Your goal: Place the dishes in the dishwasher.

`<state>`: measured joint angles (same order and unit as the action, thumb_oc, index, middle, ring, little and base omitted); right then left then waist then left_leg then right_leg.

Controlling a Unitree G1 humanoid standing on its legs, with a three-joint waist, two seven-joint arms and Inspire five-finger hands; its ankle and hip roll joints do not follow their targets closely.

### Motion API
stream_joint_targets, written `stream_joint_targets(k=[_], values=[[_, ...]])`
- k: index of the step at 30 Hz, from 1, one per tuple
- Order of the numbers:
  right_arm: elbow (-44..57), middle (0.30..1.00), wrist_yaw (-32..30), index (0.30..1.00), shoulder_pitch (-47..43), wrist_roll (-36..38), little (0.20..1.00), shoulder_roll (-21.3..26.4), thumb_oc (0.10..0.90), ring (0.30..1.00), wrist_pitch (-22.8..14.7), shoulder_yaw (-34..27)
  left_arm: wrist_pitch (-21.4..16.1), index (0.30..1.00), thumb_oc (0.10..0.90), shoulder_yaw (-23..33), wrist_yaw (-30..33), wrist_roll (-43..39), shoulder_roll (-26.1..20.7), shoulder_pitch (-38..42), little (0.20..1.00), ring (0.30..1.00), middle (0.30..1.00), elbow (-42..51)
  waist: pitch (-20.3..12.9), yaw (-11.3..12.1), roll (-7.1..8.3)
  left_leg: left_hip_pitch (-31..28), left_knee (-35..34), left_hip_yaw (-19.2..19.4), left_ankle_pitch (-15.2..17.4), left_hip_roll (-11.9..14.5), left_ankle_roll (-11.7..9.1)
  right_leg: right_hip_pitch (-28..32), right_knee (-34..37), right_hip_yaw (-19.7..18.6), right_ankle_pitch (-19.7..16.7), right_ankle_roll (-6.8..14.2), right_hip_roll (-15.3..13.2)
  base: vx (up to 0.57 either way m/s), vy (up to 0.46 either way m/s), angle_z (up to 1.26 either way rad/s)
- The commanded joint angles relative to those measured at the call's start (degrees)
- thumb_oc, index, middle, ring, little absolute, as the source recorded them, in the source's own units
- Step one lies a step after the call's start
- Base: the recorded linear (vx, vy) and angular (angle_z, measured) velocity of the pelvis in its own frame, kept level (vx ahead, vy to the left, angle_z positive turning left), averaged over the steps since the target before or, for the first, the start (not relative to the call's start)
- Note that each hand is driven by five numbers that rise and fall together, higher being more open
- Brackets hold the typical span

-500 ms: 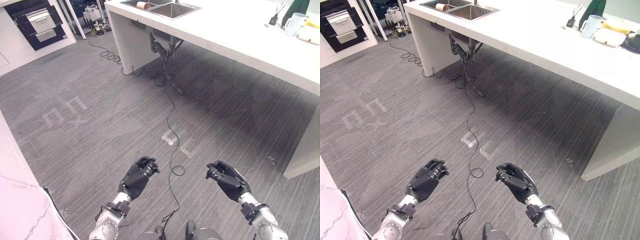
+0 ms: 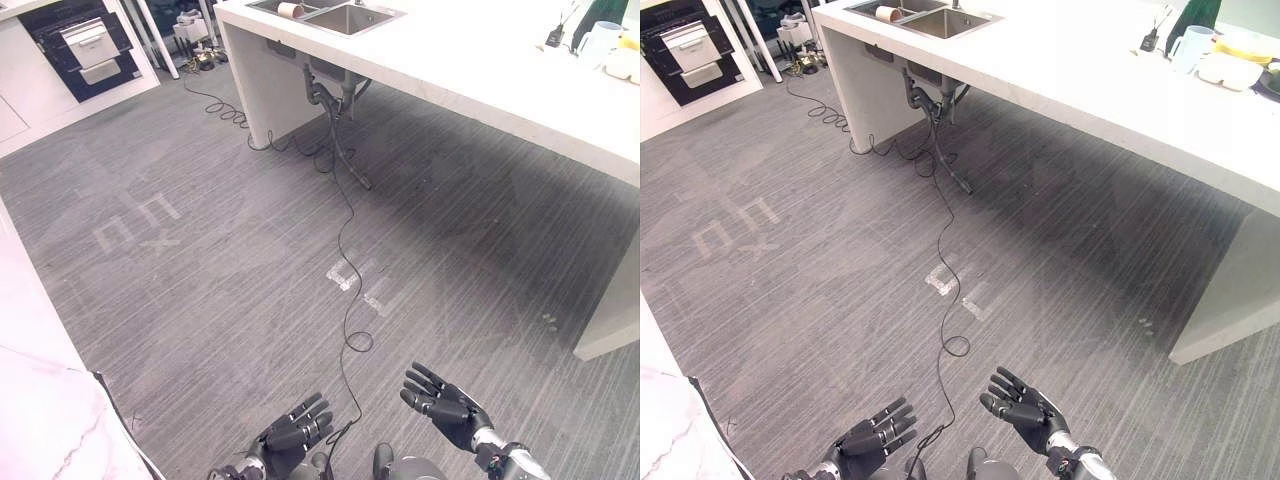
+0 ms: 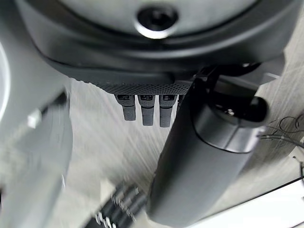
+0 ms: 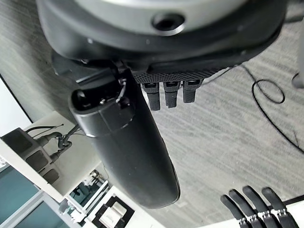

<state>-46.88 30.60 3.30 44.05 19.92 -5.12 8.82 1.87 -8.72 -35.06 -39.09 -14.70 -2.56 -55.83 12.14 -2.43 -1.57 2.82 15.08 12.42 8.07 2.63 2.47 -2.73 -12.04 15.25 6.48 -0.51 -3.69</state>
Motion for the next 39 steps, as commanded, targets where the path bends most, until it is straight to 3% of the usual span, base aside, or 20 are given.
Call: stream_joint_targets(k=[1,6,8,9,11,13,16,18,20,21,23,25,27,29,31,33,34,35,37,39], values=[[2.5,0.9,-0.17,0.9,-2.16,-0.57,0.9,0.21,0.8,0.9,-5.38,-0.9,-4.94,0.9,0.8,-0.08,6.11,8.76,-1.65,2.15,0.9,0.9,0.9,-0.92,-2.14,0.12,0.47,3.72,2.1,-0.69,3.99,3.95,-5.86,1.01,-5.15,2.14,7.74,6.04,-4.21,0.01,-0.079,-0.13],[0.36,0.9,-3.93,0.9,-3.33,-3.65,0.9,1.34,0.8,0.9,-5.77,-1.09,-8.34,0.9,0.8,0.81,13.34,12.89,-1.75,4.25,0.9,0.9,0.9,-7.23,-0.94,-0.87,0.56,1.11,2.1,1.1,3.06,3.4,-5.81,0.62,-5.15,1.48,8.11,4.69,-3.73,0.06,-0.073,-0.05],[1.32,0.9,-5.44,0.9,-3.61,-5.47,0.9,2.36,0.8,0.9,-5.58,-1.38,-9.7,0.9,0.8,1.65,14.17,10.82,-1.04,4.72,0.9,0.9,0.9,-7.4,1.22,-0.7,2.67,0.03,2.1,3.87,-1.08,1.66,-5.5,0.87,-5.15,-0.07,7.49,3.65,-5.39,0.08,-0.122,-0.2],[1.12,0.9,-7.01,0.9,-3.9,-5.91,0.9,3.0,0.8,0.9,-5.36,-1.58,-10.14,0.9,0.8,1.94,14.68,9.54,-0.97,5.21,0.9,0.9,0.9,-6.87,3.53,-0.22,3.48,4.33,8.5,3.69,-4.42,2.32,-6.34,1.46,-5.15,-1.11,7.39,2.55,-5.32,0.17,-0.136,-0.09],[-0.97,0.9,-8.3,0.9,-4.12,-5.36,0.9,2.96,0.8,0.9,-4.7,-2.14,-10.05,0.9,0.8,2.59,14.17,9.66,-0.6,5.37,0.9,0.9,0.9,-7.1,5.07,0.33,2.75,7.82,9.63,4.03,-6.71,3.69,-7.82,3.37,-5.15,-1.31,8.86,2.32,-3.89,0.29,-0.039,0.14],[-3.11,0.9,-8.43,0.9,-4.42,-6.29,0.9,2.42,0.8,0.9,-4.65,-2.94,-10.52,0.9,0.8,3.25,13.54,11.13,0.41,4.75,0.9,0.9,0.9,-7.85,5.6,1.05,1.67,8.2,2.1,5.84,-8.76,3.52,-8.07,5.29,-5.15,-0.7,9.79,2.65,-3.05,0.34,0.093,0.19],[-5.21,0.9,-8.8,0.9,-4.29,-8.25,0.9,1.84,0.8,0.9,-5.47,-3.35,-9.19,0.9,0.8,3.69,13.24,12.82,1.53,3.57,0.9,0.9,0.9,-8.78,5.86,2.56,-1.09,16.4,2.1,6.46,-9.27,7.89,-8.54,8.52,-5.15,0.49,11.35,2.57,-0.04,0.42,0.124,0.11],[-7.7,0.9,-9.23,0.9,-4.82,-8.0,0.9,1.6,0.8,0.9,-6.79,-2.25,-7.46,0.9,0.8,3.26,13.19,13.56,2.25,2.95,0.9,0.9,0.9,-10.52,5.5,3.03,-1.13,20.29,2.1,9.41,-7.99,10.06,-8.6,12.13,-5.15,1.97,13.81,2.61,0.38,0.56,0.217,0.04],[-8.75,0.9,-9.41,0.9,-5.52,-7.65,0.9,1.54,0.8,0.9,-7.05,-1.56,-7.16,0.9,0.8,3.47,12.92,13.14,2.46,2.71,0.9,0.9,0.9,-11.47,4.91,3.26,-1.16,20.13,2.1,10.08,-7.6,10.42,-8.26,12.93,-5.15,1.8,14.7,2.74,0.65,0.48,0.237,0.01],[-10.05,0.9,-9.99,0.9,-6.64,-7.24,0.9,0.75,0.8,0.9,-5.82,-1.68,-6.25,0.9,0.8,4.92,13.87,13.07,2.87,2.18,0.9,0.9,0.9,-13.27,3.54,4.81,-0.41,19.55,2.1,8.39,-7.28,8.08,-6.8,15.93,-5.15,-0.36,16.23,3.2,0.87,0.43,0.21,0.03],[-10.43,0.9,-9.62,0.9,-6.57,-7.17,0.9,0.26,0.8,0.9,-5.32,-2.41,-4.93,0.9,0.8,5.77,13.52,13.59,2.54,2.01,0.9,0.9,0.9,-13.95,2.93,5.51,0.35,18.28,2.1,9.12,-6.41,7.24,-5.73,18.63,-5.15,0.35,16.49,3.34,0.79,0.44,0.19,-0.32],[-10.21,0.9,-10.26,0.9,-6.52,-7.3,0.9,-0.33,0.8,0.9,-5.75,-2.92,-3.4,0.9,0.8,6.47,11.58,14.98,1.97,2.22,0.9,0.9,0.9,-14.29,2.11,5.33,0.9,16.11,2.1,10.27,-5.07,6.37,-4.19,22.34,-5.46,1.81,8.71,5.62,-0.04,0.38,0.213,-0.32],[-8.17,0.9,-11.27,0.9,-5.51,-7.78,0.9,-0.95,0.8,0.9,-7.03,-3.95,-3.22,0.9,0.8,4.66,9.14,17.11,1.32,3.11,0.9,0.9,0.9,-14.79,2.63,3.46,2.07,14.13,2.1,8.64,-1.82,1.56,-0.32,16.93,-20.74,-2.66,-0.37,9.72,-0.33,0.33,0.286,0.02],[-6.85,0.9,-12.33,0.9,-5.24,-6.02,0.9,-0.92,0.8,0.9,-7.91,-3.57,-2.29,0.9,0.8,2.37,9.99,15.76,0.26,3.67,0.9,0.9,0.9,-14.04,2.82,1.88,1.98,12.46,2.1,6.3,-0.39,-0.6,1.33,9.51,-32.4,-5.63,-7.18,12.45,0.82,0.24,0.191,0.74],[-7.12,0.9,-12.19,0.9,-5.96,-4.85,0.9,-0.81,0.8,0.9,-8.7,-3.04,-1.56,0.9,0.8,1.17,10.86,13.55,-0.08,4.6,0.9,0.9,0.9,-13.84,3.28,0.68,0.64,10.1,2.1,5.2,0.98,-0.62,1.84,2.97,-34.89,-3.48,-5.33,10.91,-1.69,0.21,0.095,0.77],[-6.73,0.9,-13.05,0.9,-6.26,-4.78,0.9,-0.69,0.8,0.9,-9.79,-2.92,-1.34,0.9,0.8,0.86,10.13,13.08,-0.21,5.2,0.9,0.9,0.9,-13.47,4.23,-0.87,-0.49,7.32,2.1,3.76,2.17,-0.42,1.62,-2.69,-31.0,-1.69,-1.98,9.22,-1.63,0.23,-0.065,0.21],[-5.53,0.9,-15.0,0.9,-5.98,-5.24,0.9,-0.45,0.8,0.9,-11.01,-3.03,-1.29,0.9,0.8,0.63,9.41,13.64,-0.25,5.77,0.9,0.9,0.9,-12.8,5.18,-2.21,-1.66,6.23,2.1,1.97,1.98,0.16,1.44,-6.52,-25.99,-0.34,-2.31,7.14,-0.01,0.28,-0.215,0.32],[-4.52,0.9,-16.26,0.9,-5.4,-5.21,0.9,-0.16,0.8,0.9,-11.71,-3.37,-1.14,0.9,0.8,0.16,8.97,14.05,-0.33,6.21,0.9,0.9,0.9,-12.33,5.68,-3.52,-1.45,4.89,2.1,0.0,3.07,-0.83,1.35,-8.13,-18.9,-0.53,-3.52,6.82,0.36,0.31,-0.278,0.42],[-2.87,0.9,-15.95,0.9,-3.95,-4.65,0.9,0.63,0.8,0.9,-12.43,-4.29,-0.57,0.9,0.8,-0.82,8.99,13.24,-0.58,6.97,0.9,0.9,0.9,-11.34,6.47,-5.9,-0.05,2.1,2.1,-2.14,6.04,-2.3,1.27,-11.72,-5.18,-1.27,-8.46,7.94,-1.49,0.47,-0.287,0.75],[-3.08,0.9,-14.54,0.9,-2.96,-6.15,0.9,0.86,0.8,0.9,-13.23,-5.34,-0.22,0.9,0.8,-1.39,10.42,11.7,-0.35,7.13,0.9,0.9,0.9,-11.24,6.69,-7.08,0.86,-1.31,2.1,-2.63,9.6,-3.03,1.47,-17.04,-5.15,-1.34,-11.68,9.7,-3.97,0.47,-0.229,1.08]])
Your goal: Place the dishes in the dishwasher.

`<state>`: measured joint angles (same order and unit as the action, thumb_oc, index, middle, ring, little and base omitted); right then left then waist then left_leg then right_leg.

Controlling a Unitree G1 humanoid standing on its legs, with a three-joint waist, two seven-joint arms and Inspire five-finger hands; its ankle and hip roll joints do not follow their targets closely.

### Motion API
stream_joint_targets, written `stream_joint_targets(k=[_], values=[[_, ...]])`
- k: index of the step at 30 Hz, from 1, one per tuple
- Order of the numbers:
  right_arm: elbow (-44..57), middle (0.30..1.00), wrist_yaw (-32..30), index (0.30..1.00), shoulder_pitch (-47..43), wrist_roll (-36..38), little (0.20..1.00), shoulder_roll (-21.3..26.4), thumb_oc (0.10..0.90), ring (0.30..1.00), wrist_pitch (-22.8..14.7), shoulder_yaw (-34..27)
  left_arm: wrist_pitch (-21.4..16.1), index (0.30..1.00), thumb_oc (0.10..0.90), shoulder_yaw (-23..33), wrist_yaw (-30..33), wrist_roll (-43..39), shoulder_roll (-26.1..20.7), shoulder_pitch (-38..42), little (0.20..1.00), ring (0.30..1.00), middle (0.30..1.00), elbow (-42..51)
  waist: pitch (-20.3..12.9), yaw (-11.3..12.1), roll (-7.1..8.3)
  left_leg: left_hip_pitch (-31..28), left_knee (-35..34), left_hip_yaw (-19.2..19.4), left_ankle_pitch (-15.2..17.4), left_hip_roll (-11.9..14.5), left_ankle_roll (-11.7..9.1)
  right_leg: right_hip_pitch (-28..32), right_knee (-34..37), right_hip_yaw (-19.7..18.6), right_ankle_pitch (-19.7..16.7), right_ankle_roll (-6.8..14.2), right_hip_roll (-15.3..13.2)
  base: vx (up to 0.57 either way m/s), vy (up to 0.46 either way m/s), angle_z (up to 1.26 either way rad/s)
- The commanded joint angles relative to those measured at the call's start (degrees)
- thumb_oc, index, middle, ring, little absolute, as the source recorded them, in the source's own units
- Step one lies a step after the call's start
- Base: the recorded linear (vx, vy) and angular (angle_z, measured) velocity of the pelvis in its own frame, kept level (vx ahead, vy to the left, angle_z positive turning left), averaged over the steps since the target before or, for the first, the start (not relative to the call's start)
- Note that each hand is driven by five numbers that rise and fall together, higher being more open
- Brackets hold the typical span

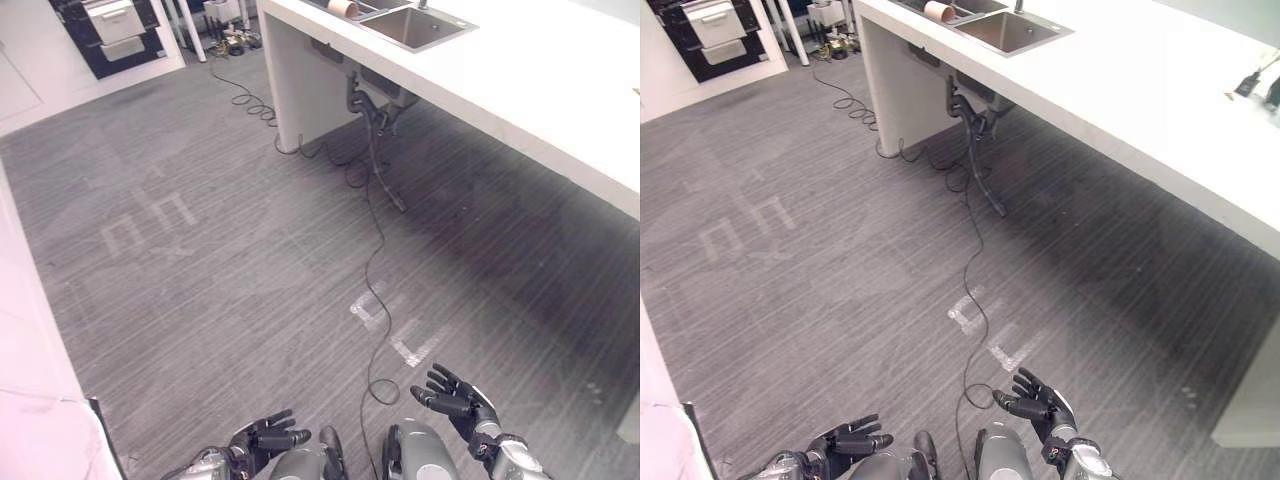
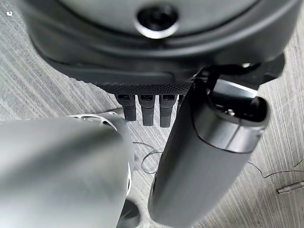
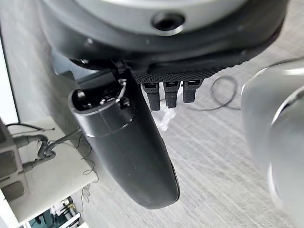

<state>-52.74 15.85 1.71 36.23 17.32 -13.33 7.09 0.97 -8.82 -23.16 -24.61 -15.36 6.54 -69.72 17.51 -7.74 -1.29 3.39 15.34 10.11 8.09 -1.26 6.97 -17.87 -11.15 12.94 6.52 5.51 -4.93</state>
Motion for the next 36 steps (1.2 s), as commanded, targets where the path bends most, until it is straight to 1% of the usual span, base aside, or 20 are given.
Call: stream_joint_targets(k=[1,5,6,7,9,10,12,14,16,17,18,20,23,24,26,27,28,31,32,36], values=[[2.75,0.9,0.35,0.9,-1.19,1.02,0.9,3.33,0.8,0.9,-5.02,-3.75,0.62,0.9,0.8,-1.41,-0.52,-3.12,0.62,-2.25,0.9,0.9,0.9,2.33,0.98,-2.02,0.77,-3.07,1.85,-0.19,10.42,0.81,-3.32,-1.69,-6.04,0.94,-10.8,3.22,-2.6,0.47,-0.238,0.67],[2.11,0.9,-1.46,0.9,-1.22,1.03,0.9,3.53,0.8,0.9,-3.79,-3.11,-0.71,0.9,0.8,-0.33,0.83,-2.67,2.14,-3.48,0.9,0.9,0.9,1.18,-0.87,-2.6,0.69,-10.29,1.85,-0.93,10.21,0.75,-4.3,2.93,-6.08,-0.56,-6.29,-0.11,-0.24,0.51,-0.233,0.19],[2.38,0.9,-1.96,0.9,-1.59,-0.42,0.9,3.91,0.8,0.9,-2.57,-2.97,-1.19,0.9,0.8,0.52,3.26,-3.47,2.66,-4.24,0.9,0.9,0.9,1.47,-1.45,-2.08,1.39,-13.57,1.85,1.57,3.69,1.64,-6.64,5.99,-6.04,-0.54,-3.29,-1.72,0.1,0.49,-0.263,0.1],[2.17,0.9,-2.22,0.9,-1.9,-0.48,0.9,4.14,0.8,0.9,-2.39,-2.8,-1.15,0.9,0.8,1.12,3.82,-3.01,2.84,-4.45,0.9,0.9,0.9,1.55,-1.7,-1.64,1.96,-13.31,6.54,2.12,0.95,2.29,-7.66,6.99,-6.04,-0.85,-2.04,-2.48,-0.12,0.51,-0.313,-0.14],[1.55,0.9,-2.54,0.9,-2.33,-1.76,0.9,5.02,0.8,0.9,-2.29,-2.45,-2.42,0.9,0.8,2.87,4.16,-3.01,3.2,-4.9,0.9,0.9,0.9,1.28,-1.68,0.15,3.37,-5.28,24.48,2.32,-3.7,4.05,-9.95,10.72,-6.04,-1.12,1.34,-4.76,-0.5,0.35,-0.272,-0.19],[1.52,0.9,-2.51,0.9,-2.34,-2.14,0.9,5.13,0.8,0.9,-2.12,-2.45,-2.49,0.9,0.8,3.09,4.18,-3.26,3.22,-4.95,0.9,0.9,0.9,1.26,-1.68,0.39,3.4,-3.87,26.23,2.29,-4.37,4.45,-10.24,11.21,-6.04,-1.0,1.78,-5.09,-0.39,0.3,-0.245,0.23],[0.86,0.9,-1.8,0.9,-2.27,-1.15,0.9,5.85,0.8,0.9,-2.19,-2.88,-2.32,0.9,0.8,4.01,3.92,-2.46,3.12,-4.24,0.9,0.9,0.9,0.82,-0.83,2.4,4.32,7.35,33.95,3.41,-5.09,6.39,-10.0,15.35,-6.04,-0.49,4.16,-6.21,-0.26,0.37,-0.158,0.27],[0.25,0.9,-1.23,0.9,-2.85,-1.11,0.9,5.99,0.8,0.9,-2.72,-2.33,-2.02,0.9,0.8,4.25,4.47,-2.72,2.94,-3.99,0.9,0.9,0.9,0.04,-0.09,4.11,4.34,8.55,22.17,5.43,-3.02,6.98,-9.28,19.49,-6.04,-1.17,7.63,-5.49,0.51,0.63,0.06,0.02],[0.21,0.9,-1.69,0.9,-3.14,-0.49,0.9,5.62,0.8,0.9,-2.62,-1.96,-1.77,0.9,0.8,4.54,4.79,-2.18,3.07,-4.34,0.9,0.9,0.9,-0.37,0.0,5.19,4.01,8.42,5.1,5.98,-5.25,6.18,-9.24,21.0,-6.04,-1.7,8.65,-4.66,0.88,0.57,0.187,-0.33],[0.43,0.9,-1.85,0.9,-3.03,0.01,0.9,5.51,0.8,0.9,-2.42,-1.8,-2.0,0.9,0.8,4.7,5.1,-1.87,3.29,-4.89,0.9,0.9,0.9,-0.53,0.1,6.14,2.8,11.66,1.85,4.5,-6.9,7.22,-9.28,21.24,-6.04,-2.3,8.59,-4.63,2.29,0.73,0.245,-0.46],[-0.04,0.9,-1.8,0.9,-2.63,1.02,0.9,5.47,0.8,0.9,-2.5,-1.87,-2.29,0.9,0.8,4.85,5.59,-1.49,3.52,-6.04,0.9,0.9,0.9,-0.85,0.26,7.4,1.56,17.75,1.85,1.2,-6.76,9.67,-11.01,23.95,-6.04,-3.6,10.67,-4.14,3.66,0.69,0.216,-0.36],[-0.65,0.9,-1.41,0.9,-2.37,1.82,0.9,5.47,0.8,0.9,-2.66,-1.96,-1.96,0.9,0.8,4.82,5.79,-1.52,3.52,-6.52,0.9,0.9,0.9,-0.92,0.28,7.87,1.29,20.76,1.85,1.37,-6.41,11.1,-11.55,25.87,-6.04,-3.52,12.01,-3.75,3.61,0.55,0.167,-0.18],[-2.41,0.9,-0.39,0.9,-2.9,1.78,0.9,5.33,0.8,0.9,-3.05,-1.94,-2.05,0.9,0.8,5.89,7.18,-0.77,3.49,-7.49,0.9,0.9,0.9,-1.55,-0.49,8.63,0.61,20.55,1.85,4.24,-7.08,12.91,-10.81,29.02,-6.04,-3.0,14.13,-2.83,2.88,0.48,0.245,-0.32],[-2.78,0.9,-0.58,0.9,-3.12,1.49,0.9,5.16,0.8,0.9,-2.77,-2.08,-1.95,0.9,0.8,6.15,7.63,-0.28,3.42,-7.67,0.9,0.9,0.9,-1.71,-0.9,8.57,1.41,19.11,1.85,4.14,-6.52,11.31,-10.83,30.47,-6.04,-3.3,15.02,-2.37,1.7,0.46,0.259,-0.42],[-3.66,0.9,-0.84,0.9,-3.37,1.61,0.9,4.28,0.8,0.9,-1.41,-3.07,-2.42,0.9,0.8,6.88,9.62,1.69,3.38,-7.6,0.9,0.9,0.9,-2.23,-1.61,9.41,1.28,16.37,1.85,4.39,-7.14,8.46,-8.74,33.48,-6.04,-3.63,12.44,-1.97,1.4,0.62,0.332,-0.41],[-4.1,0.9,-1.13,0.9,-3.0,0.69,0.9,3.59,0.8,0.9,-1.02,-3.71,-2.43,0.9,0.8,6.71,9.74,2.99,2.9,-7.18,0.9,0.9,0.9,-2.28,-2.26,8.79,2.1,13.72,1.85,4.88,-4.43,5.36,-7.22,36.55,-6.8,-2.14,6.74,-0.24,-0.27,0.54,0.305,-0.25],[-4.11,0.9,-1.32,0.9,-2.91,0.06,0.9,3.36,0.8,0.9,-0.99,-3.79,-2.42,0.9,0.8,6.55,9.67,3.08,2.76,-6.96,0.9,0.9,0.9,-2.34,-2.42,8.69,2.08,13.21,1.85,4.57,-3.79,4.4,-6.41,35.91,-10.1,-2.16,4.75,0.56,-0.88,0.52,0.355,-0.1],[-3.87,0.9,-3.0,0.9,-2.2,-1.02,0.9,2.42,0.8,0.9,-1.66,-4.13,-2.85,0.9,0.8,5.36,8.43,3.72,2.12,-5.89,0.9,0.9,0.9,-2.53,-2.86,7.72,1.92,11.29,1.85,4.6,-1.49,1.42,-3.44,31.41,-24.84,-2.72,-3.01,3.94,-2.34,0.29,0.295,0.44],[-4.37,0.9,-3.36,0.9,-1.96,-0.31,0.9,2.35,0.8,0.9,-1.82,-3.86,-2.92,0.9,0.8,4.17,8.57,2.92,1.68,-5.18,0.9,0.9,0.9,-2.27,-2.86,6.77,-0.4,9.59,1.85,3.34,-0.5,1.84,-2.01,23.67,-36.47,-3.59,-10.01,4.24,-1.3,0.32,0.325,0.71],[-6.42,0.9,-2.37,0.9,-2.19,-1.01,0.9,2.81,0.8,0.9,-3.89,-2.83,-2.73,0.9,0.8,2.98,8.25,0.45,1.28,-3.91,0.9,0.9,0.9,-1.38,-1.28,2.61,-2.33,3.72,1.85,-1.11,3.5,0.35,-1.26,8.7,-36.84,-1.7,-5.98,1.72,2.84,0.27,0.11,0.5]])
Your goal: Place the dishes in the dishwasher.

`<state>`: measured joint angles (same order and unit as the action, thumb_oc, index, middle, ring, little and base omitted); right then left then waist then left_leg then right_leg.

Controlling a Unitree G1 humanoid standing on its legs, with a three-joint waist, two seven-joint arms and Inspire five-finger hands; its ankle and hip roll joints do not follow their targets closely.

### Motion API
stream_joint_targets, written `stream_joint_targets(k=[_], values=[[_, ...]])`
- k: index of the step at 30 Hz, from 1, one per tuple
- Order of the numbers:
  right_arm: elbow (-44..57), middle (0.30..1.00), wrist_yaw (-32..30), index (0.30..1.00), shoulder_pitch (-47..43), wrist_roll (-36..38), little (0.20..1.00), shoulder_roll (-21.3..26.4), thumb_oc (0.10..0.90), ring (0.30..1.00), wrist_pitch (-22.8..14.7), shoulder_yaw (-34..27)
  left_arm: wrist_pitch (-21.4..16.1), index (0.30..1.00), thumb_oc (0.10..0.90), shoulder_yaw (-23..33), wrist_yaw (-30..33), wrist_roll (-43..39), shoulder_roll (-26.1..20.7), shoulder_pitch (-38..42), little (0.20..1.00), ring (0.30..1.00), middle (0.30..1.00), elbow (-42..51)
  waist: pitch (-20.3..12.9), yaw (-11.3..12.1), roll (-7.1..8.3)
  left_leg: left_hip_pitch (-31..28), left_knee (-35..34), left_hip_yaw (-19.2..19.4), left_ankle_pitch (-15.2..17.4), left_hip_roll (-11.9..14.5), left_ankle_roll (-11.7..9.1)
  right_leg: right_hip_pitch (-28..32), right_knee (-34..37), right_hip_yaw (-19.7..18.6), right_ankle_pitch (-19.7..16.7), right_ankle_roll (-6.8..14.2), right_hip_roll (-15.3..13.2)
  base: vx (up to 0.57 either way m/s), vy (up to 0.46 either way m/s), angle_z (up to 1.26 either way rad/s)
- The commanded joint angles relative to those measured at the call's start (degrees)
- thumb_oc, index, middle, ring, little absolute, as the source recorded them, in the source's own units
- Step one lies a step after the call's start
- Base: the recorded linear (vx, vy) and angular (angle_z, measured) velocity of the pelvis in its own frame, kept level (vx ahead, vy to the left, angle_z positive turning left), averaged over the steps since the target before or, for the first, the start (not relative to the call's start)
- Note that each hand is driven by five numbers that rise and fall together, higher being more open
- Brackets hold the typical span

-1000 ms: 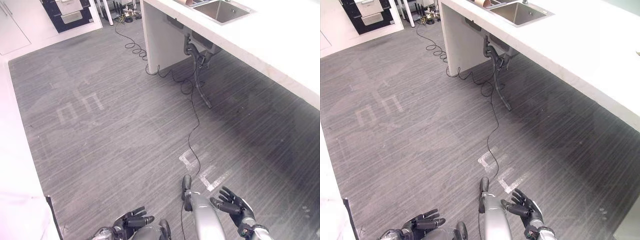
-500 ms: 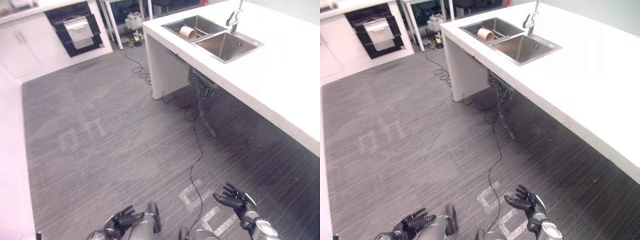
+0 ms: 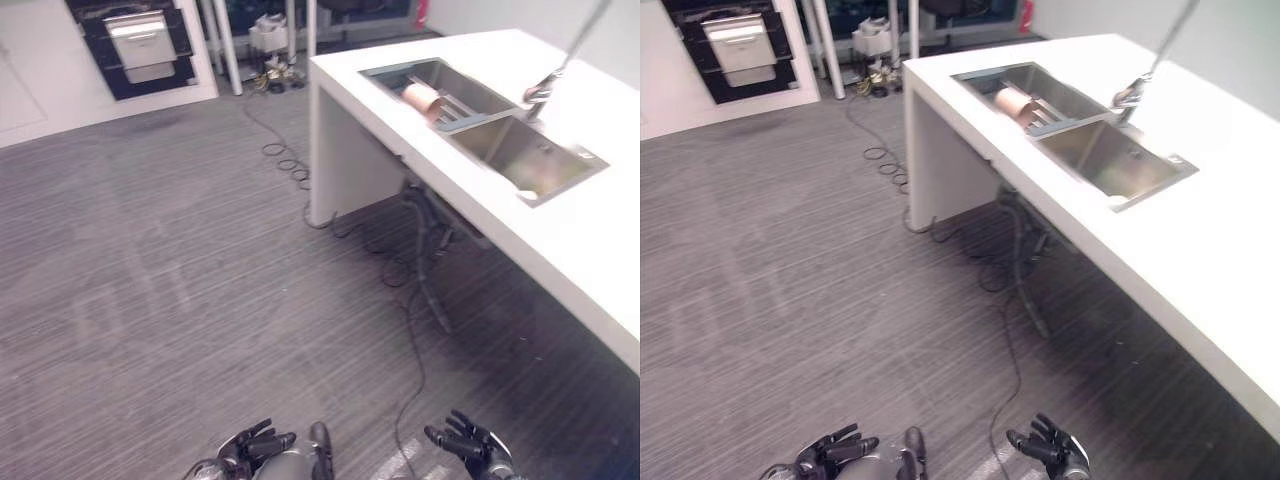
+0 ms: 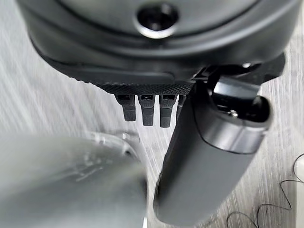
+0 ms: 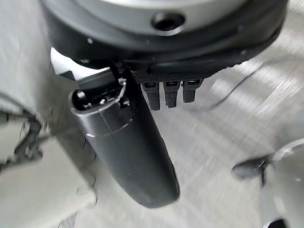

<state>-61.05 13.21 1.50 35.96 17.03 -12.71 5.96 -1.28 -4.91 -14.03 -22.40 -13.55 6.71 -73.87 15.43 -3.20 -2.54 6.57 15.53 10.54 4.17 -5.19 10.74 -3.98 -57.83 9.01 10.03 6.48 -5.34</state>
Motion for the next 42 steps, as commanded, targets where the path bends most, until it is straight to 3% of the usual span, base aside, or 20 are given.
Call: stream_joint_targets(k=[1,5,7,9,10,12,14,17,19,21,22,25,26,27,28,30,33,35,37,42], values=[[2.03,0.9,-0.06,0.9,-1.75,-0.41,0.9,3.15,0.8,0.9,-4.44,-1.78,-0.4,0.9,0.8,-1.06,-1.25,-1.1,-0.6,-3.84,0.9,0.9,0.9,3.05,1.04,-2.81,-1.05,-0.56,1.66,-2.77,8.22,3.54,-5.06,-7.68,13.24,2.8,-9.08,0.43,3.94,0.28,-0.074,0.58],[0.38,0.9,1.64,0.9,-0.25,1.22,0.9,3.76,0.8,0.9,-4.59,-3.52,1.17,0.9,0.8,-2.94,-3.34,1.93,-0.91,-2.74,0.9,0.9,0.9,3.71,0.85,-5.08,0.66,-6.35,1.66,-6.65,14.19,0.23,-6.18,-13.18,34.46,9.0,-12.99,1.96,2.44,0.42,-0.096,0.96],[-0.87,0.9,3.31,0.9,-0.06,0.19,0.9,3.87,0.8,0.9,-5.94,-3.97,2.03,0.9,0.8,-3.62,-3.05,0.79,-0.57,-2.93,0.9,0.9,0.9,2.94,0.46,-4.6,0.64,-7.92,1.66,-5.71,15.7,0.35,-7.11,-13.71,37.05,14.41,-13.64,1.37,0.34,0.43,-0.071,0.01],[-0.75,0.9,2.46,0.9,-0.09,0.77,0.9,3.76,0.8,0.9,-5.77,-4.03,-0.8,0.9,0.8,-4.04,-3.49,3.15,-0.03,-2.8,0.9,0.9,0.9,2.75,-0.12,-5.15,0.87,-9.02,1.66,-5.74,16.01,-0.22,-6.89,-13.36,37.42,14.46,-14.35,0.11,0.03,0.31,-0.047,-0.19],[-0.88,0.9,1.93,0.9,0.04,1.58,0.9,3.64,0.8,0.9,-5.44,-4.04,-1.69,0.9,0.8,-4.39,-3.53,3.62,0.16,-2.86,0.9,0.9,0.9,2.74,-0.39,-5.22,0.47,-10.46,1.66,-5.73,17.28,0.25,-7.02,-13.06,36.29,13.05,-12.65,0.63,0.87,0.29,-0.021,-0.04],[-1.5,0.9,1.47,0.9,-0.18,3.37,0.9,3.75,0.8,0.9,-4.71,-4.09,-4.01,0.9,0.8,-5.2,-3.71,4.96,0.37,-2.79,0.9,0.9,0.9,3.36,-0.68,-5.44,0.2,-12.77,1.66,-3.28,17.35,1.59,-7.96,-11.13,36.09,13.35,-9.16,-1.15,1.37,0.32,-0.058,0.03],[-3.08,0.9,1.6,0.9,-0.94,2.81,0.9,3.81,0.8,0.9,-4.9,-3.81,-7.31,0.9,0.8,-7.43,-3.67,10.16,0.69,-1.68,0.9,0.9,0.9,4.77,-1.04,-5.34,2.32,-16.65,1.66,1.27,8.44,1.58,-10.45,-5.85,40.64,12.39,-4.99,-4.39,2.11,0.34,-0.147,-0.11],[-3.38,0.9,1.4,0.9,-1.18,2.19,0.9,4.2,0.8,0.9,-5.21,-3.0,-9.16,0.9,0.8,-9.35,-2.56,13.5,1.35,-0.83,0.9,0.9,0.9,5.59,-1.17,-4.32,3.14,-14.53,9.25,0.99,2.05,1.87,-12.79,-3.13,40.64,10.66,-2.23,-6.1,2.59,0.32,-0.141,-0.42],[-3.16,0.9,1.72,0.9,-1.37,2.86,0.9,4.67,0.8,0.9,-4.81,-2.64,-8.97,0.9,0.8,-10.48,-2.16,15.99,1.36,0.09,0.9,0.9,0.9,6.7,-0.85,-3.42,4.12,-9.57,14.59,1.75,1.2,3.75,-12.66,-1.27,40.64,9.41,-0.92,-6.68,2.49,0.25,-0.101,-0.44],[-3.35,0.9,2.43,0.9,-1.86,3.13,0.9,5.14,0.8,0.9,-4.67,-2.21,-8.98,0.9,0.8,-11.46,-2.07,17.7,1.22,1.25,0.9,0.9,0.9,7.48,-0.23,-2.77,4.96,-6.29,12.67,2.5,2.77,4.83,-11.12,0.61,40.64,6.72,0.07,-6.45,2.57,0.31,0.047,-0.63],[-3.13,0.9,2.43,0.9,-2.54,2.65,0.9,5.37,0.8,0.9,-4.09,-1.44,-9.07,0.9,0.8,-12.91,-1.28,17.69,1.24,1.91,0.9,0.9,0.9,8.26,0.12,-2.29,5.11,-5.67,5.88,1.0,4.14,3.45,-9.98,1.84,40.64,2.73,0.71,-5.57,3.21,0.34,0.168,-0.83],[-2.77,0.9,2.02,0.9,-3.71,2.54,0.9,4.98,0.8,0.9,-2.66,0.45,-8.79,0.9,0.8,-13.78,-0.07,16.33,1.3,1.87,0.9,0.9,0.9,8.7,0.43,-0.61,3.01,1.73,1.66,-7.22,4.06,2.47,-10.81,3.2,40.64,-3.32,1.96,-4.57,7.17,0.39,0.162,-1.06],[-3.36,0.9,3.28,0.9,-4.08,7.31,0.9,4.57,0.8,0.9,-1.03,0.92,-8.86,0.9,0.8,-13.55,0.62,15.96,1.68,0.94,0.9,0.9,0.9,9.08,0.61,1.58,2.36,9.09,1.66,-10.6,-0.15,1.2,-12.0,5.54,40.64,-7.86,3.6,-4.82,9.32,0.54,0.165,-1.56],[-3.85,0.9,3.47,0.9,-4.18,9.12,0.9,4.5,0.8,0.9,-0.18,0.67,-9.38,0.9,0.8,-13.33,0.45,17.79,1.77,0.55,0.9,0.9,0.9,9.26,0.61,2.34,2.45,11.03,1.66,-9.41,-1.32,0.75,-11.95,6.7,40.64,-9.25,4.27,-4.93,9.61,0.42,0.159,-1.57],[-4.83,0.9,2.58,0.9,-4.37,11.33,0.9,4.24,0.8,0.9,-0.41,0.2,-10.02,0.9,0.8,-13.81,-0.38,18.45,1.14,0.69,0.9,0.9,0.9,9.58,-0.05,2.01,2.49,9.54,1.66,-4.61,-0.68,2.48,-11.26,7.07,40.64,-8.27,5.37,-4.72,9.18,0.19,0.121,-1.41],[-5.51,0.9,1.55,0.9,-4.58,9.26,0.9,3.89,0.8,0.9,-0.11,-0.56,-8.5,0.9,0.8,-13.26,0.74,14.8,1.43,0.68,0.9,0.9,0.9,10.0,-0.73,1.44,1.7,8.02,1.66,-5.53,0.81,2.28,-9.85,8.11,40.64,-8.37,4.96,-3.89,8.81,0.28,0.214,-2.05],[-6.23,0.9,1.49,0.9,-4.07,8.26,0.9,3.7,0.8,0.9,-0.4,-1.92,-8.21,0.9,0.8,-13.01,1.08,14.25,0.94,0.99,0.9,0.9,0.9,9.87,-1.4,-0.06,0.16,5.95,1.66,-4.24,3.23,4.39,-8.79,8.66,40.64,-5.06,-0.31,-2.67,8.18,0.26,0.146,-1.53],[-6.42,0.9,1.72,0.9,-3.0,5.68,0.9,3.36,0.8,0.9,-0.51,-3.01,-7.43,0.9,0.8,-13.53,1.75,13.07,-0.05,1.33,0.9,0.9,0.9,9.65,-1.6,-1.64,-1.14,2.9,1.66,-1.88,5.92,6.53,-7.58,1.75,27.68,0.26,-3.0,-1.03,6.35,0.15,0.12,-0.55],[-7.31,0.9,2.63,0.9,-2.78,7.24,0.9,3.15,0.8,0.9,-0.37,-3.8,-6.87,0.9,0.8,-13.84,2.28,11.96,-0.7,1.75,0.9,0.9,0.9,8.92,-1.28,-2.25,-1.19,0.94,1.66,0.39,7.68,7.47,-7.21,-1.99,22.2,3.62,-1.9,-0.44,4.22,0.07,0.055,-1.15],[-9.06,0.9,3.32,0.9,-2.33,7.62,0.9,2.73,0.8,0.9,-0.36,-5.69,-7.02,0.9,0.8,-13.67,2.25,10.07,-1.11,3.03,0.9,0.9,0.9,7.32,-0.28,-3.44,-1.42,-1.06,1.66,2.18,9.06,9.36,-8.21,-2.39,30.5,5.41,-3.2,0.27,-0.02,0.08,-0.071,-0.87]])
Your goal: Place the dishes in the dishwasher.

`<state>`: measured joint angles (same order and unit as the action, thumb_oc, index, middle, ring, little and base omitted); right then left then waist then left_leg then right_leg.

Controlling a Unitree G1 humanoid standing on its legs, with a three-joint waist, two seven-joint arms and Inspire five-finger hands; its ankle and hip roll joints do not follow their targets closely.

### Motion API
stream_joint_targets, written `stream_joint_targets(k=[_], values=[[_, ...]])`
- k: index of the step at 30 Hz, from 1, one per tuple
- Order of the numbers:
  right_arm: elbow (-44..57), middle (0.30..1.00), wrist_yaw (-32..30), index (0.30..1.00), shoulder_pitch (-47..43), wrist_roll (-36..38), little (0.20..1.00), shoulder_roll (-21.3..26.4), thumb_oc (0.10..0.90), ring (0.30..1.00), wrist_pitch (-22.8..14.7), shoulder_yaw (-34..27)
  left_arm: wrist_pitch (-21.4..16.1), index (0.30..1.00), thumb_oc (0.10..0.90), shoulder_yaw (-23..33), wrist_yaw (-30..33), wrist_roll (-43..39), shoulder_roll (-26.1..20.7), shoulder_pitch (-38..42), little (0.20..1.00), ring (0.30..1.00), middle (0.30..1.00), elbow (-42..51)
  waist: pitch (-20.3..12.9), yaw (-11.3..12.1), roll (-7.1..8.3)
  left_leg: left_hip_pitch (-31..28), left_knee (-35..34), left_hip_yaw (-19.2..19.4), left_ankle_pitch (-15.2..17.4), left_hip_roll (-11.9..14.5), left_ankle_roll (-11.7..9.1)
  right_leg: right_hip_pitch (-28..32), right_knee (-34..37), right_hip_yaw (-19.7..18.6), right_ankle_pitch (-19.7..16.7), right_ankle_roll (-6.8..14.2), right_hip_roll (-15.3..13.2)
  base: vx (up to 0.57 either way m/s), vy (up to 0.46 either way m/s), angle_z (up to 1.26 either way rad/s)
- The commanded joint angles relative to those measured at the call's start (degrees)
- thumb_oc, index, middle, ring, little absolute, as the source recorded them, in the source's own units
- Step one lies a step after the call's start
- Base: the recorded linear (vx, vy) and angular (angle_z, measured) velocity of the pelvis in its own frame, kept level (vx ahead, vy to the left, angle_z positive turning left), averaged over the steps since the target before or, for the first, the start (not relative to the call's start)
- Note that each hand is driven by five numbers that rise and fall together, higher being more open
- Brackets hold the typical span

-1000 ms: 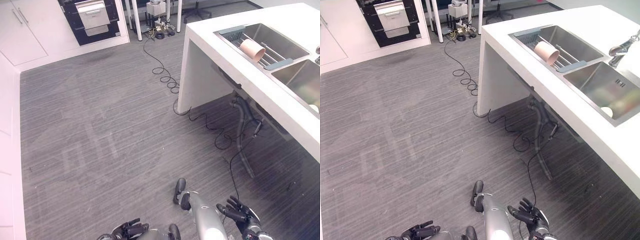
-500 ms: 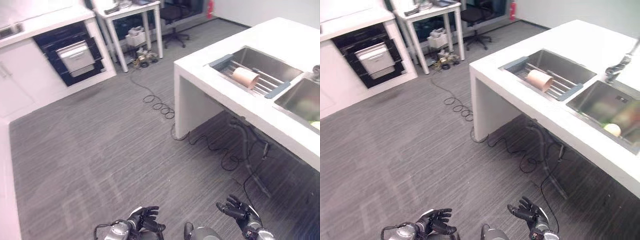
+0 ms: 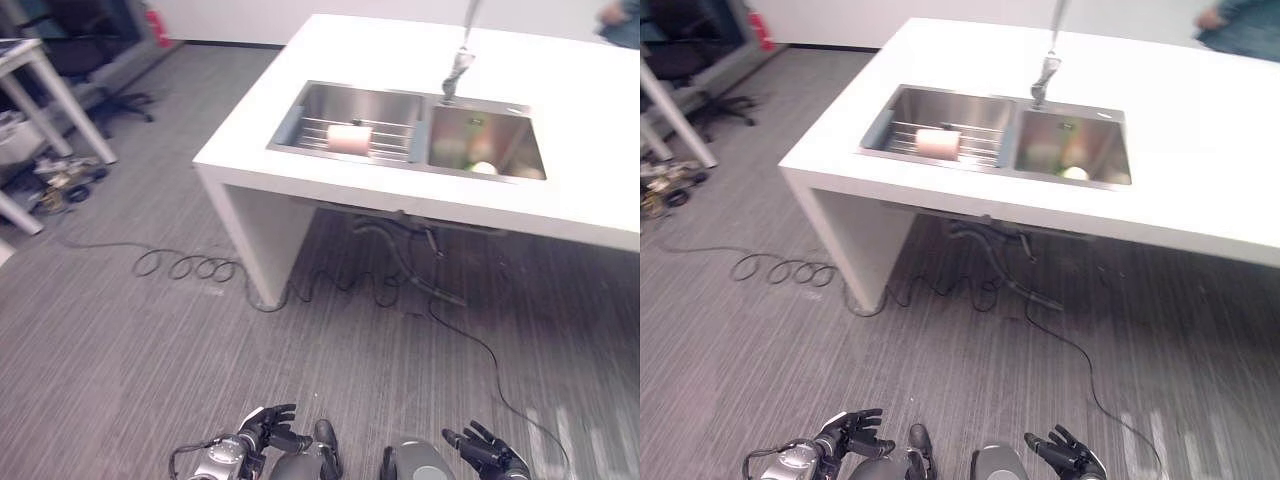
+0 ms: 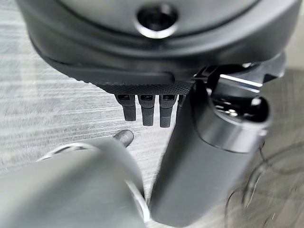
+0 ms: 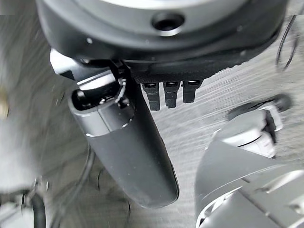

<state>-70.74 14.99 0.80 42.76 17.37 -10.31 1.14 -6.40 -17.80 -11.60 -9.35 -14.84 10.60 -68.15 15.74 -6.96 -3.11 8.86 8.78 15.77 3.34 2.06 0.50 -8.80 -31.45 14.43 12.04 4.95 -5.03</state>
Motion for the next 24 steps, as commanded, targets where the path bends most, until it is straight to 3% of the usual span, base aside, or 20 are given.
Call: stream_joint_targets(k=[1,2,5,7,8,11,13,15,16,17,18,20,21,22,23,24], values=[[0.18,0.9,1.52,0.9,-1.58,1.06,0.9,2.34,0.8,0.9,-2.78,-1.09,-1.97,0.9,0.8,-0.68,-0.15,-2.89,0.25,-0.71,0.9,0.9,0.9,1.29,-0.57,0.2,-0.82,-3.39,8.41,-2.98,9.94,2.4,1.71,2.87,6.87,-0.1,-5.42,1.83,-0.85,0.17,-0.196,-0.96],[-0.81,0.9,1.56,0.9,-1.32,0.9,0.9,2.11,0.8,0.9,-2.74,-1.99,-2.14,0.9,0.8,-0.44,0.26,-2.54,0.44,-0.91,0.9,0.9,0.9,0.58,-0.49,-0.28,-0.57,-4.04,8.41,-2.91,10.29,2.87,1.17,3.37,13.79,-0.85,-7.63,2.69,-2.7,0.16,-0.188,-1.14],[-1.77,0.9,2.05,0.9,-1.26,-0.88,0.9,1.68,0.8,0.9,-2.51,-2.98,-2.52,0.9,0.8,-0.01,0.99,-3.18,0.67,-1.99,0.9,0.9,0.9,-0.06,-0.86,-1.06,0.99,-5.25,8.41,-1.36,11.6,2.95,0.54,-1.5,14.26,-1.94,-10.13,4.56,-7.18,0.19,-0.28,-0.6],[-2.14,0.9,3.12,0.9,-1.32,-1.47,0.9,1.48,0.8,0.9,-2.2,-3.44,-2.62,0.9,0.8,0.27,1.23,-3.69,0.58,-2.64,0.9,0.9,0.9,-0.09,-0.77,-1.39,1.43,-6.17,8.41,-0.27,12.6,3.6,0.3,-3.24,14.26,-1.9,-11.74,5.62,-8.44,0.21,-0.288,-0.4],[-2.08,0.9,3.58,0.9,-1.2,-1.78,0.9,1.42,0.8,0.9,-1.78,-3.54,-2.45,0.9,0.8,0.67,1.18,-3.77,0.43,-3.06,0.9,0.9,0.9,0.08,-0.47,-1.45,1.41,-6.73,8.41,0.63,12.94,4.52,-0.14,-2.82,14.26,-1.14,-10.24,5.75,-8.51,0.23,-0.364,-0.63],[-2.39,0.9,3.2,0.9,-0.91,-2.29,0.9,1.07,0.8,0.9,-1.58,-3.45,-0.53,0.9,0.8,1.09,2.12,-5.83,0.93,-3.67,0.9,0.9,0.9,0.12,-0.95,-1.45,1.54,-6.73,8.41,1.39,11.75,6.88,-0.97,-1.73,14.26,-0.48,-7.18,4.83,-7.25,0.23,-0.35,-0.34],[-2.6,0.9,4.13,0.9,-0.98,-3.83,0.9,1.33,0.8,0.9,-2.34,-3.4,0.57,0.9,0.8,2.68,1.97,-10.1,2.14,-4.56,0.9,0.9,0.9,-0.33,-1.33,-1.82,1.51,-8.68,8.41,1.34,10.97,8.71,-2.05,-0.59,14.26,-0.52,-4.95,2.98,-5.56,0.3,-0.32,-0.11],[-2.36,0.9,4.15,0.9,-1.19,-5.6,0.9,1.65,0.8,0.9,-2.63,-3.27,0.19,0.9,0.8,3.85,3.39,-9.69,2.96,-5.11,0.9,0.9,0.9,-0.32,-1.49,-1.66,2.18,-10.99,8.41,1.62,10.0,8.93,-2.6,0.49,14.26,-0.84,-4.11,1.43,-5.26,0.3,-0.268,0.0],[-2.13,0.9,3.86,0.9,-1.54,-5.66,0.9,1.98,0.8,0.9,-2.6,-2.94,-0.47,0.9,0.8,4.43,4.82,-9.72,3.5,-5.35,0.9,0.9,0.9,-0.58,-1.25,-0.93,3.21,-12.1,8.41,1.77,6.53,8.62,-2.91,1.7,14.26,-1.56,-3.27,0.28,-5.3,0.29,-0.298,-0.05],[-1.99,0.9,3.81,0.9,-1.63,-5.52,0.9,2.22,0.8,0.9,-2.49,-2.77,-0.79,0.9,0.8,4.82,5.07,-9.91,3.66,-5.43,0.9,0.9,0.9,-0.7,-1.08,-0.44,3.96,-11.7,10.01,1.92,4.36,8.3,-3.0,2.43,14.26,-2.02,-2.78,-0.36,-5.47,0.36,-0.339,-0.18],[-1.77,0.9,4.73,0.9,-1.54,-6.53,0.9,2.81,0.8,0.9,-2.57,-2.61,-1.5,0.9,0.8,5.9,5.28,-11.32,3.96,-5.68,0.9,0.9,0.9,-1.09,-0.08,0.32,3.84,-7.54,18.61,0.5,4.43,9.64,-3.65,4.78,14.26,-2.49,-0.79,-1.39,-4.35,0.28,-0.269,-0.13],[-1.67,0.9,5.08,0.9,-1.3,-6.78,0.9,3.05,0.8,0.9,-2.99,-2.38,-1.87,0.9,0.8,6.81,5.03,-11.14,4.02,-5.8,0.9,0.9,0.9,-1.32,0.38,0.77,4.0,-4.32,23.74,0.3,3.57,10.65,-3.78,5.75,14.26,-2.25,-0.11,-2.42,-3.96,0.24,-0.17,-0.09],[-1.3,0.9,5.09,0.9,-1.13,-7.31,0.9,3.33,0.8,0.9,-2.97,-1.96,-1.79,0.9,0.8,7.91,5.46,-11.55,3.91,-5.76,0.9,0.9,0.9,-1.52,1.17,1.99,3.91,-0.63,25.85,-1.57,4.15,8.39,-2.99,7.41,14.26,-2.15,0.73,-3.17,-3.69,0.2,-0.045,-0.06],[-1.18,0.9,4.92,0.9,-1.2,-7.32,0.9,3.27,0.8,0.9,-2.75,-1.79,-1.93,0.9,0.8,8.45,5.57,-11.67,4.0,-5.98,0.9,0.9,0.9,-1.76,1.23,2.71,4.09,0.17,23.27,-1.66,3.26,5.73,-1.88,7.0,14.26,-2.39,-0.08,-3.31,-3.88,0.32,0.012,0.03],[-1.19,0.9,4.58,0.9,-1.28,-7.35,0.9,3.15,0.8,0.9,-2.14,-1.45,-1.69,0.9,0.8,9.13,5.93,-12.45,4.08,-6.46,0.9,0.9,0.9,-2.16,1.31,3.78,3.76,0.05,19.0,-2.5,3.55,2.62,-1.48,7.71,14.26,-2.97,0.2,-2.97,-3.28,0.29,0.095,0.05],[-1.27,0.9,3.93,0.9,-1.4,-7.39,0.9,2.87,0.8,0.9,-1.42,-1.19,-1.26,0.9,0.8,10.19,6.32,-12.77,3.93,-6.78,0.9,0.9,0.9,-2.56,1.45,4.72,3.49,-0.45,12.8,-2.45,2.58,1.34,-1.46,8.7,14.26,-2.92,0.81,-2.6,-2.7,0.36,0.099,0.01]])
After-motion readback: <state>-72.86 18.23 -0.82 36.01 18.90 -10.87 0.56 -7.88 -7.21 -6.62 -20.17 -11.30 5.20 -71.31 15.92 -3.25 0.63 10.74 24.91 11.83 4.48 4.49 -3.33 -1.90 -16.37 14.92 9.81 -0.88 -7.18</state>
